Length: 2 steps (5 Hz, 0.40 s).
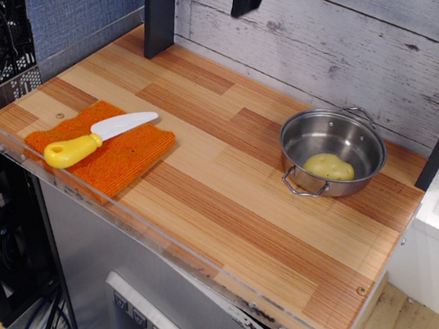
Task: Place the knife to the right of the orange cloth.
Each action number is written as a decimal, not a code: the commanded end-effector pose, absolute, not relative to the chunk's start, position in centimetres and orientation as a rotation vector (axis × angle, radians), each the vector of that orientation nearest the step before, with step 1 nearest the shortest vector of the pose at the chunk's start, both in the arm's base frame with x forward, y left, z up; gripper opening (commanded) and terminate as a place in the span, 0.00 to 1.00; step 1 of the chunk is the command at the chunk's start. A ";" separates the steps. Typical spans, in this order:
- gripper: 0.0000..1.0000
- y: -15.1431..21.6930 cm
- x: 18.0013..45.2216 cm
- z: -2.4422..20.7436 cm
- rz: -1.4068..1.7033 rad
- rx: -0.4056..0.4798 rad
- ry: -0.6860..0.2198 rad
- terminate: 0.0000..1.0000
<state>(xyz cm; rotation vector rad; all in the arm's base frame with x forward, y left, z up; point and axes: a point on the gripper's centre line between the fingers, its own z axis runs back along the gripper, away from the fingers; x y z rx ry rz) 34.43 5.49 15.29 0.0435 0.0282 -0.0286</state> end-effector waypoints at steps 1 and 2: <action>1.00 7.1 31.5 15.2 -0.019 0.069 0.012 0.00; 1.00 8.6 28.6 14.2 -0.051 0.064 0.003 0.00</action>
